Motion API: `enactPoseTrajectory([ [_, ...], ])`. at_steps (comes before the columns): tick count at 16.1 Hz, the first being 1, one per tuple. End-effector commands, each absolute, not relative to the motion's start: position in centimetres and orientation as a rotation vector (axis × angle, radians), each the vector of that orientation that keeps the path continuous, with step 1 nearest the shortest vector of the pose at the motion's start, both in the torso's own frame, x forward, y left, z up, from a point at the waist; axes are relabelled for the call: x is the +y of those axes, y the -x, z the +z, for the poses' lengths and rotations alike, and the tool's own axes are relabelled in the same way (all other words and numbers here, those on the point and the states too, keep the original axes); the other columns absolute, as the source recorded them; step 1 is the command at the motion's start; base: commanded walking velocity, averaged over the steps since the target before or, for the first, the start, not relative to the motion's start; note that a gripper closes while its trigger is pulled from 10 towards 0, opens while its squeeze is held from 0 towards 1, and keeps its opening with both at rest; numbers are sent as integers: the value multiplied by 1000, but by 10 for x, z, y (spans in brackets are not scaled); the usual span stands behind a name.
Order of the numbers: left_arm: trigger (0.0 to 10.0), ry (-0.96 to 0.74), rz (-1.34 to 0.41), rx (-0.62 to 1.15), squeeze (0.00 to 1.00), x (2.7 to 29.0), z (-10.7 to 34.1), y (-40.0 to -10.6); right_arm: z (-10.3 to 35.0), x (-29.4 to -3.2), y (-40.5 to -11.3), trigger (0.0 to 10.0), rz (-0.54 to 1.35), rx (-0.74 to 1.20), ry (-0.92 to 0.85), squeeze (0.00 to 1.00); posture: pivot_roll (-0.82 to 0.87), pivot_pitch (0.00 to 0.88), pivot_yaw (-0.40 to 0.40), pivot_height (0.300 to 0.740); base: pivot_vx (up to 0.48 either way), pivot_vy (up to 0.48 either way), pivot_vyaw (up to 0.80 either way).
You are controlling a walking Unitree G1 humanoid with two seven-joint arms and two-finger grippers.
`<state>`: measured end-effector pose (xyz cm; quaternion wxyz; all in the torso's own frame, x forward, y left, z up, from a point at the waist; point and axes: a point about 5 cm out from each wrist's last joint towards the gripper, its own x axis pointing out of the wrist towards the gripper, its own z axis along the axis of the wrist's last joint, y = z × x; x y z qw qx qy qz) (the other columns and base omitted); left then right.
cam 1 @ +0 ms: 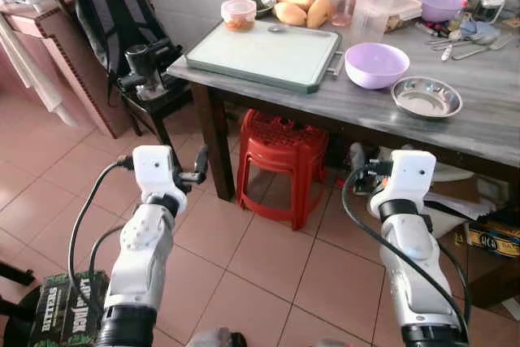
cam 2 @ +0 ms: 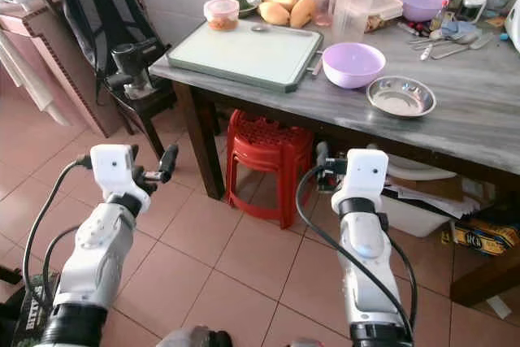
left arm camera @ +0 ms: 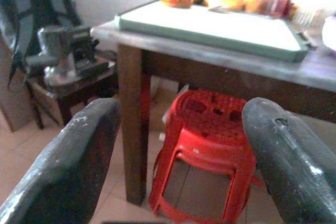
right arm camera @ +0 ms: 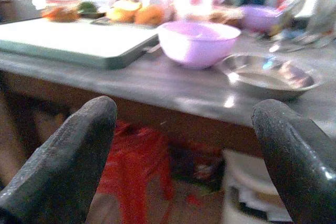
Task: Setting the table
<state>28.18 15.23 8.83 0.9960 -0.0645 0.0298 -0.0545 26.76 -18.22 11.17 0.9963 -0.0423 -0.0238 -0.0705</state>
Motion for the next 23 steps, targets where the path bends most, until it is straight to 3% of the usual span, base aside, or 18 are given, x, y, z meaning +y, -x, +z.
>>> enactPoseTrajectory([
  [1, 10000, 144, -78, 93, 0, 157, 79, -275, 111, -182, -261, 10000, -145, -45, 70, 0, -37, 0, 74, 740, 0, 0, 0],
  [8, 10000, 164, -142, 70, 0, 146, 91, -280, 111, -185, -259, 10000, -145, -40, 77, 0, -34, 0, 38, 740, 0, 0, 0],
  [13, 10000, 185, -121, 92, 0, 141, 84, -268, 111, -180, -256, 10000, -114, -27, 61, 0, -32, 0, 20, 740, 0, 0, 0],
  [23, 10000, 192, -153, 88, 0, 138, 91, -273, 114, -180, -261, 10000, -130, -9, 40, 0, -48, 0, 36, 740, 0, 0, -155],
])
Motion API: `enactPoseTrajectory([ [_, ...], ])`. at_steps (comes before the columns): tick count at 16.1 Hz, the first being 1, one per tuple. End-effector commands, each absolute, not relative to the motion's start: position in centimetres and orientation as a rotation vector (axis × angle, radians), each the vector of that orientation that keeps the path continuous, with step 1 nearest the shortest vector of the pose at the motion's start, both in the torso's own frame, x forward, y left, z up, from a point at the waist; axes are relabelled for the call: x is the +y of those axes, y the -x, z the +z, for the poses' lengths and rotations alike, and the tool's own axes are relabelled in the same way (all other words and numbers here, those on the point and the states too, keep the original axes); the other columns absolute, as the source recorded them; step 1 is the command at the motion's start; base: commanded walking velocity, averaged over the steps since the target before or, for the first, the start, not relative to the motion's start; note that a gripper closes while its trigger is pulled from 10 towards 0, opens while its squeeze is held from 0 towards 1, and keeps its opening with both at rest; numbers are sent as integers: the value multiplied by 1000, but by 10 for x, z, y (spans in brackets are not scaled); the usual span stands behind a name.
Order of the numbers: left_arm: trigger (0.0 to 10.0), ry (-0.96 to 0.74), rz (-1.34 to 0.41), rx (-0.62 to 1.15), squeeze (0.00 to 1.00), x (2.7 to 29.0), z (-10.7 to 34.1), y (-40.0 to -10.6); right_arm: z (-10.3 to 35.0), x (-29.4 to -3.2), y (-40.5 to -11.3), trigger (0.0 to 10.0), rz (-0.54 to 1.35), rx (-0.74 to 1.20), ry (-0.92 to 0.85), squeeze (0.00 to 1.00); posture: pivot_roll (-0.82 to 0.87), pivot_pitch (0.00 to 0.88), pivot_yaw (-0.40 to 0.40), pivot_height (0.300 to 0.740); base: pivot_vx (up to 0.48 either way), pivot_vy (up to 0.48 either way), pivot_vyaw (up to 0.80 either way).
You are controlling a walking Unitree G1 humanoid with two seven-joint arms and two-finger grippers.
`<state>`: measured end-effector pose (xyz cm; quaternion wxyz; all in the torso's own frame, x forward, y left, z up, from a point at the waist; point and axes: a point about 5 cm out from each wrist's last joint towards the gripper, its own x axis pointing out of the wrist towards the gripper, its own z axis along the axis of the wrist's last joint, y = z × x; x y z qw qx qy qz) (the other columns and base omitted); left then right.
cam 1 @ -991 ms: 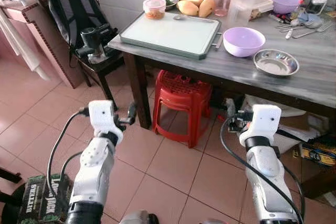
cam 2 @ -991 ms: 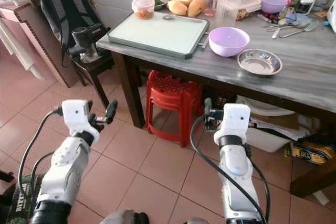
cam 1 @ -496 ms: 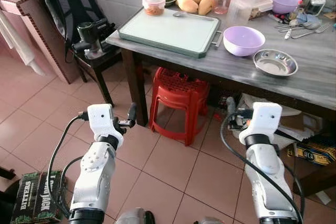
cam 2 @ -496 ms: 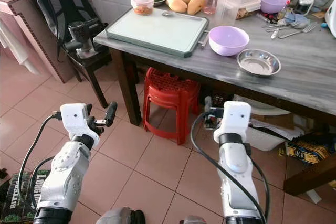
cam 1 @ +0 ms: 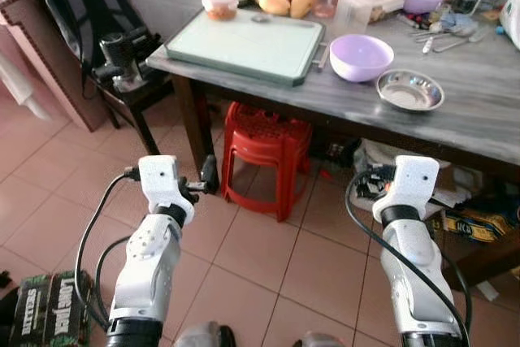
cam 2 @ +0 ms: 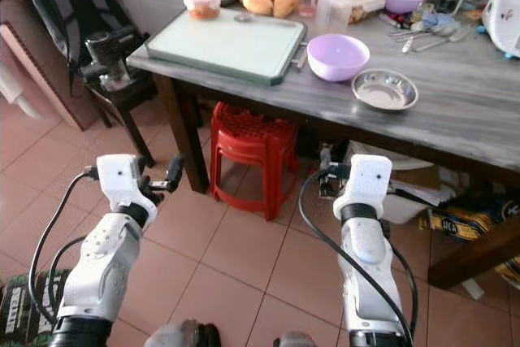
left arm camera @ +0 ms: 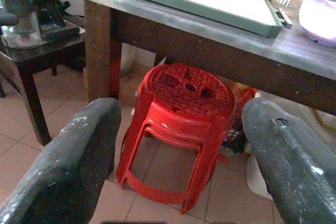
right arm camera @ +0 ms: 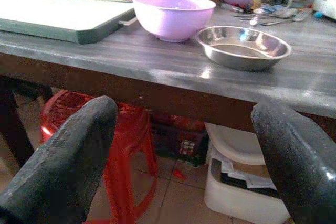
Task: Setting the table
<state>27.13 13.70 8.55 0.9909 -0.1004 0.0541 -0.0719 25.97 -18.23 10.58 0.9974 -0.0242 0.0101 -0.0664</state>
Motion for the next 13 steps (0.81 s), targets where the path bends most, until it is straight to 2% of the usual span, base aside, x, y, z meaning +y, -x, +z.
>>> enactPoseTrajectory([
  [1, 10000, 198, -165, 85, 0, 138, 92, -274, 114, -181, -262, 10000, -130, -9, 40, 0, -47, 0, 38, 740, 0, 0, -800],
  [10, 10000, 257, -155, 110, 0, 140, 93, -276, 113, -184, -263, 10000, -138, -5, 27, 0, -45, 0, 40, 740, 0, 0, -800],
  [12, 10000, 259, -156, 112, 0, 140, 93, -277, 113, -185, -263, 10000, -144, -6, 18, 0, -45, 0, 41, 740, -276, 0, -681],
  [13, 10000, 257, -156, 113, 0, 140, 94, -277, 113, -185, -263, 10000, -144, -9, 13, 0, -45, 0, 42, 740, -304, 0, 0],
])
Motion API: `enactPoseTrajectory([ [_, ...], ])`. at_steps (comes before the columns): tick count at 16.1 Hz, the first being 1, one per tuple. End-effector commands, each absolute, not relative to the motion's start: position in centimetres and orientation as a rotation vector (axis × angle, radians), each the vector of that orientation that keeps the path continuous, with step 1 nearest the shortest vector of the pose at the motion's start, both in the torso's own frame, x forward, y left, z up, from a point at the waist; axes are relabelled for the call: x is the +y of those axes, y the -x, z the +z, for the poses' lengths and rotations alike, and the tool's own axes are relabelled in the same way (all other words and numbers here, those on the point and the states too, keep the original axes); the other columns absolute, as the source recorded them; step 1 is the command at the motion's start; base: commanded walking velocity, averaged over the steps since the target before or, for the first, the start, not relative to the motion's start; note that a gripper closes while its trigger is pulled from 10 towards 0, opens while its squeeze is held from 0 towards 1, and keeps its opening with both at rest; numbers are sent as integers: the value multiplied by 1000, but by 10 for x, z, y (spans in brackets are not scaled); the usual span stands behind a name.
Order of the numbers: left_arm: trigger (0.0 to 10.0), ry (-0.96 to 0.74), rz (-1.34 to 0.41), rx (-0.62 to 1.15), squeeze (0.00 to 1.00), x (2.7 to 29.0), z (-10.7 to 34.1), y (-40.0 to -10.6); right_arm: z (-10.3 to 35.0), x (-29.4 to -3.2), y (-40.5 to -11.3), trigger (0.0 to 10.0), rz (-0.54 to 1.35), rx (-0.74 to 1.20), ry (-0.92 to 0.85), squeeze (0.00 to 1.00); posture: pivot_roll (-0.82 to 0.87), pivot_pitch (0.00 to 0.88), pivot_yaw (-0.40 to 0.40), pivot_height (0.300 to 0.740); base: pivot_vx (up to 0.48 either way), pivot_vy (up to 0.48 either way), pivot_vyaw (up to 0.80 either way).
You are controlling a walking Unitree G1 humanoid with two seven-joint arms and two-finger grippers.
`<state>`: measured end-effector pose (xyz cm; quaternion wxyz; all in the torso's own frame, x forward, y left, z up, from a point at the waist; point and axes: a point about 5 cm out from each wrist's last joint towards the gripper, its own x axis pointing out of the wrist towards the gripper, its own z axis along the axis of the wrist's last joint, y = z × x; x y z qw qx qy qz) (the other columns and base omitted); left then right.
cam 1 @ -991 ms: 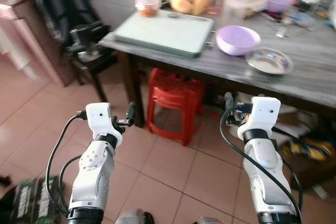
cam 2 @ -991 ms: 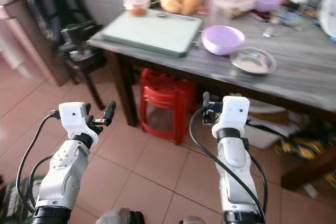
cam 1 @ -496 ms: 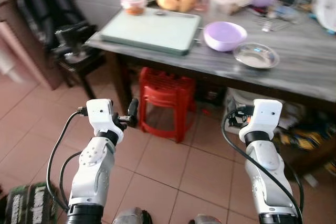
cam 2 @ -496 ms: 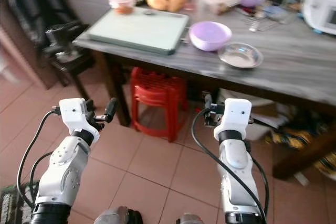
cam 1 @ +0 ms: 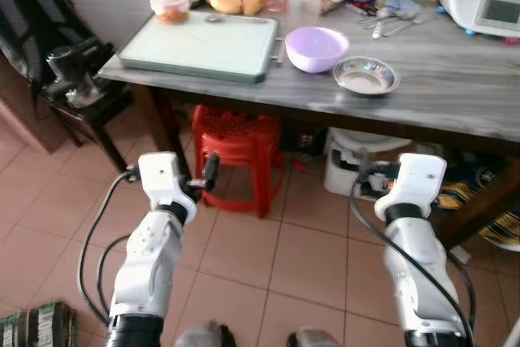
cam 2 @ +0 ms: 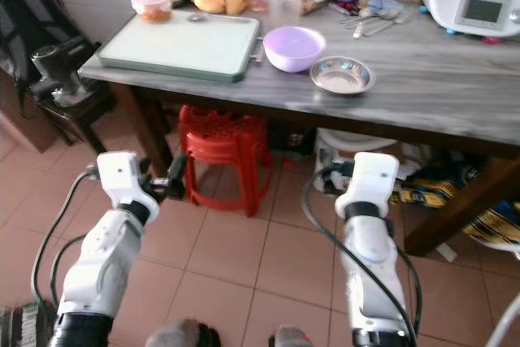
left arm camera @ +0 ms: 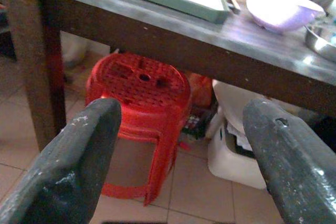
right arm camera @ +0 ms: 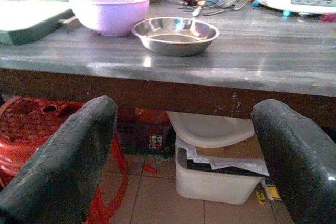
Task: Setting the table
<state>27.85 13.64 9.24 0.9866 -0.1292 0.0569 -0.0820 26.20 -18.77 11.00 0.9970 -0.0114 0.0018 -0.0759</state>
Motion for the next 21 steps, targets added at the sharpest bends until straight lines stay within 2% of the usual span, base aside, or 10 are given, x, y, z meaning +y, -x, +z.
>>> enactPoseTrajectory([
  [1, 10000, 257, -156, 112, 0, 141, 94, -278, 113, -185, -264, 10000, -144, -9, 13, 0, -46, 0, 41, 740, -322, 0, 0],
  [4, 10000, 255, -157, 112, 0, 140, 95, -279, 114, -185, -264, 10000, -141, -12, 13, 0, -48, 0, 41, 740, -294, 0, 0],
  [13, 10000, 233, -202, 86, 0, 138, 97, -278, 114, -188, -266, 10000, -157, -10, 14, 0, -46, 0, 44, 740, 0, 0, 0],
  [17, 10000, 242, -221, 79, 0, 136, 98, -278, 113, -188, -265, 10000, -157, -9, 11, 0, -46, 0, 43, 740, 0, -125, -755],
  [21, 10000, 253, -218, 83, 0, 136, 99, -277, 113, -188, -266, 10000, -152, -10, 12, 0, -42, 0, 40, 740, 0, -302, -106],
])
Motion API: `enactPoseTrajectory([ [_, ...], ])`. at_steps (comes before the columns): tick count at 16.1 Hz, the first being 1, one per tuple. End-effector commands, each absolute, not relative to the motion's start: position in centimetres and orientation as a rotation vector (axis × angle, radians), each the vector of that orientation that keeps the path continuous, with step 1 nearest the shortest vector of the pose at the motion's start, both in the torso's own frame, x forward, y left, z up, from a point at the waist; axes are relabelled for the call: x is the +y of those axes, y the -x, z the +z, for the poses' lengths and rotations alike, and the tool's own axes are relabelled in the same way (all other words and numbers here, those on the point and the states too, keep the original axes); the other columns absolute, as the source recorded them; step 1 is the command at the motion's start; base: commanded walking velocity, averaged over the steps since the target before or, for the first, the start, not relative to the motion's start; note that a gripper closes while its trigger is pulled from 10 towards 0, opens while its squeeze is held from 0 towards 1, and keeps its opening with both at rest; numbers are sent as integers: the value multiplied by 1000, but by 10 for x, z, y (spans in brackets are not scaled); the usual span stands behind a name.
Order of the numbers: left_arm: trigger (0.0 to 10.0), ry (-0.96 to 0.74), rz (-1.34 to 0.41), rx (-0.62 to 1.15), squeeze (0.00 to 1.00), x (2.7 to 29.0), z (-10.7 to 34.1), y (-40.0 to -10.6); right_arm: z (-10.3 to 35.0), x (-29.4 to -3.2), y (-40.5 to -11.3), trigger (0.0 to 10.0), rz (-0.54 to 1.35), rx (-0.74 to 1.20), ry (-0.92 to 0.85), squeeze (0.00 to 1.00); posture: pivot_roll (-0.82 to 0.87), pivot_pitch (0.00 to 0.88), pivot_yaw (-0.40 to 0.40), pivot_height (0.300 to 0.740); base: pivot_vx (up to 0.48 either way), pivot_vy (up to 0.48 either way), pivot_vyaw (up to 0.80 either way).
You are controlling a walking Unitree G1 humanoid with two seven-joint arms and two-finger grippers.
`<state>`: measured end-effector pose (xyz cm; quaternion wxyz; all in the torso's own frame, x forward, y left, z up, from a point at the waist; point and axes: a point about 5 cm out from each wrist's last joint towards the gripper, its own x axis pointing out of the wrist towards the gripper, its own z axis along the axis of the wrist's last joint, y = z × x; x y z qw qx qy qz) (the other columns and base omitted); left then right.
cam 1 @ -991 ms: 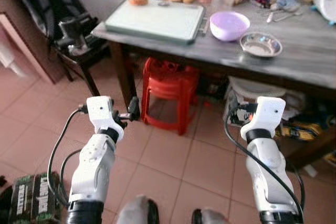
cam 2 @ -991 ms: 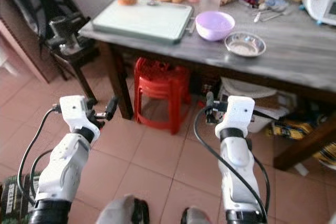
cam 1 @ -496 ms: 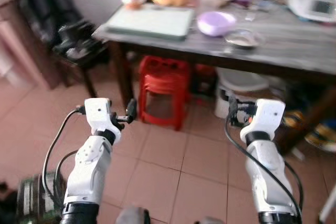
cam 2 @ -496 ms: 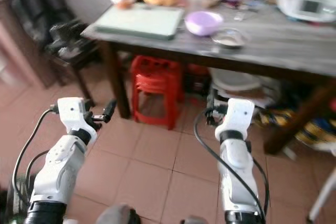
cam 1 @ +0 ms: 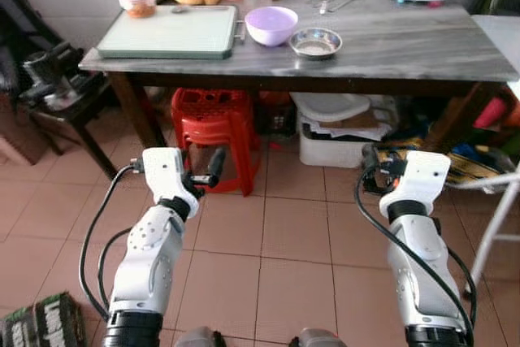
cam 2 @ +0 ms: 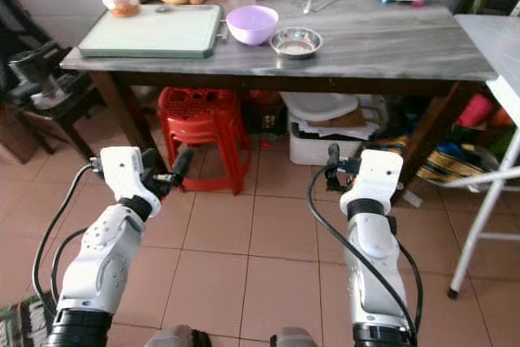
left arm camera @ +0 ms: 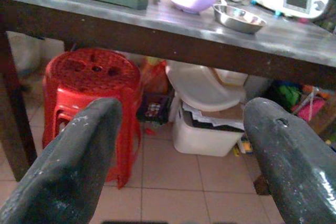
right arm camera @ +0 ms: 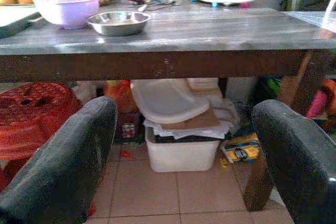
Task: Setting the table
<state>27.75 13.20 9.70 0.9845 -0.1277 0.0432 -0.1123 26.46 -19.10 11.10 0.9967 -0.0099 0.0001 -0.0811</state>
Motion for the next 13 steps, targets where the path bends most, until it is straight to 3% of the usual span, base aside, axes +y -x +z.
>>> enactPoseTrajectory([
  [1, 10000, 253, -218, 80, 0, 136, 99, -277, 113, -188, -267, 10000, -152, -11, 14, 0, -42, 0, 41, 740, 0, -289, 0],
  [13, 10000, 188, -102, 41, 0, 143, 92, -263, 117, -178, -262, 10000, -104, -93, 100, 0, -38, 0, 34, 740, 0, -298, 0],
])
